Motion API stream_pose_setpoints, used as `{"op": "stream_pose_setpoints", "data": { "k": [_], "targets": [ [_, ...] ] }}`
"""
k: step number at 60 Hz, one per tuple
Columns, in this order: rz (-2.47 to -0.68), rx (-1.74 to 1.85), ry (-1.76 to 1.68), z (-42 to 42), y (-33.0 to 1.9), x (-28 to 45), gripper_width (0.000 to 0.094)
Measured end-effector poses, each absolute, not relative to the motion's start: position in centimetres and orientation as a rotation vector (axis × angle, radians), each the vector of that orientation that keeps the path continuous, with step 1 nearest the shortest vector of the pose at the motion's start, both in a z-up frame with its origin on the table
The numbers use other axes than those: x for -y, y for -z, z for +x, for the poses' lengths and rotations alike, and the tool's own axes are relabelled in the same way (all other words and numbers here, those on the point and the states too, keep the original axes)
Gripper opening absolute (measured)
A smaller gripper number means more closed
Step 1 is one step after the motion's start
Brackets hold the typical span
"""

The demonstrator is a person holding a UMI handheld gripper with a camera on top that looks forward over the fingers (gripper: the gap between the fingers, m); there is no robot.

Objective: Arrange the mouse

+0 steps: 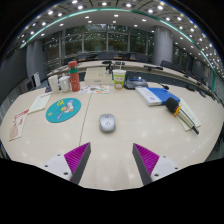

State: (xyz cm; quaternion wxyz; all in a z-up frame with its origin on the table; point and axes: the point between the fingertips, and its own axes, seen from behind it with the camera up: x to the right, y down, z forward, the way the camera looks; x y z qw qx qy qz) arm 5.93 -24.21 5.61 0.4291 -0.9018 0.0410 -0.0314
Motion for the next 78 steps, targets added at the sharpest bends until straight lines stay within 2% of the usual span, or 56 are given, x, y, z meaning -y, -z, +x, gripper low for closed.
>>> {"op": "stream_pose_setpoints", "data": {
  "k": [12,21,33,35,51,56,70,75,78],
  "targets": [
    [-2.231,-0.089,0.111,5.7,-1.8,15.2,0.0838],
    [-2.224,-0.073,0.137,5.8,0.1,10.5,0.0791],
    [-2.221,-0.066,0.141,5.5,1.2,7.9,0.0587],
    [-2.221,-0.063,0.140,5.5,1.2,7.8,0.0515],
    [-2.252,-0.076,0.167,5.3,1.0,7.9,0.0388],
    [-2.223,-0.109,0.176,5.0,-1.4,7.6,0.0388],
    [-2.015,-0.133,0.111,-2.1,-15.1,2.7,0.0388],
    [-1.993,-0.119,0.044,-6.3,-16.7,0.5,0.0387],
    [-2.007,-0.110,0.014,-8.9,-15.9,-0.6,0.0386]
  ]
}}
